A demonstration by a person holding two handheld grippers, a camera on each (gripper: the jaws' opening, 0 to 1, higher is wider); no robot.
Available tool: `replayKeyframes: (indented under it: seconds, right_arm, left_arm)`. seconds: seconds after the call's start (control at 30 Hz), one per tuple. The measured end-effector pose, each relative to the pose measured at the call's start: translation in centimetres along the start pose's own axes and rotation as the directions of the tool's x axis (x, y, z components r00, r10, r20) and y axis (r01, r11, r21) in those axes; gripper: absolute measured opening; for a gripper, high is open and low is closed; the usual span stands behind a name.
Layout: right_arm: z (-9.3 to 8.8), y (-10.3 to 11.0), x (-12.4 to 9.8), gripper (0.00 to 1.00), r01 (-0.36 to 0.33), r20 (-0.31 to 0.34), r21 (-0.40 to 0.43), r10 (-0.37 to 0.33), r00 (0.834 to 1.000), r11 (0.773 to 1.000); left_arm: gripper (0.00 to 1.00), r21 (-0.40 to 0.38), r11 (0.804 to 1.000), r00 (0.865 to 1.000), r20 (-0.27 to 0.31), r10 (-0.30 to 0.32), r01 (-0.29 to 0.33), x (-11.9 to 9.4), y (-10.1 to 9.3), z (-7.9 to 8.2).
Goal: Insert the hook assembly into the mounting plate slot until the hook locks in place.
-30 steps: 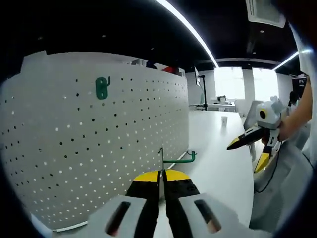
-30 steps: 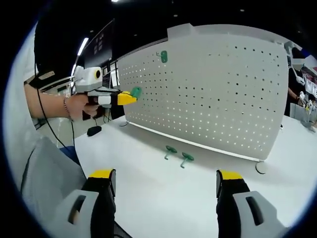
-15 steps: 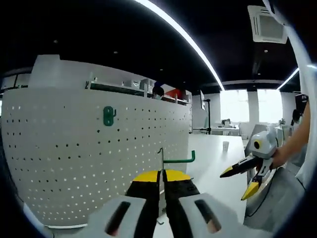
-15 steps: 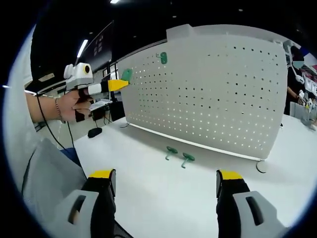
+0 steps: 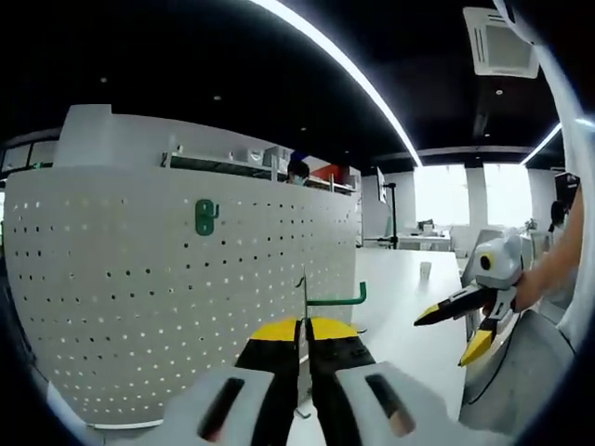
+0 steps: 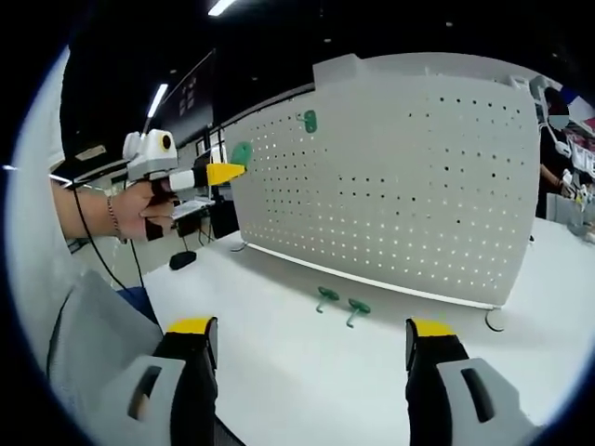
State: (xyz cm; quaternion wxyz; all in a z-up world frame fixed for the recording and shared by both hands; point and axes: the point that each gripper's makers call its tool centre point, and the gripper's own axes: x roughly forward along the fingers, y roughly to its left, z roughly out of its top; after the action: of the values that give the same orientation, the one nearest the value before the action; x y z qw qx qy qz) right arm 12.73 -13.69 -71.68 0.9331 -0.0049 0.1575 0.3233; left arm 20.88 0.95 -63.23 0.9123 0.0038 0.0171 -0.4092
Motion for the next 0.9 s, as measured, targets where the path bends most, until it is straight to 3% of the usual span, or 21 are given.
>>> replayKeyframes:
  seconds: [0.1,0.27,0.43,0.9]
  right_arm:
    - [1.1,0.7,0.0,0.79,-0.02,0.034,-0.007,0.02,0.999,1.0]
    - [4.2,1.6,-0.1,0.76,-0.036,0.156,-0.04,0.042,0.987,0.999]
    - [7.9,2.9,-0.9,0.74,-0.078,0.307,-0.04,0.086,0.948,0.996]
    - [8.7,3.3,0.4,0.71,-0.101,0.32,-0.021,0.102,0.942,0.995]
  left_arm:
    - [0.02,0.003,1.0,1.0,-0.008,0.011,-0.01,-0.1,0.2,-0.3]
    - [0.02,0.014,1.0,1.0,-0.011,0.016,-0.016,-0.2,0.2,-0.5]
    - [0.02,0.006,1.0,1.0,-0.014,0.025,-0.025,-0.3,0.3,-0.6]
    - [0.02,0.005,0.999,0.999,-0.013,0.033,-0.032,-0.4,0.2,-0.6]
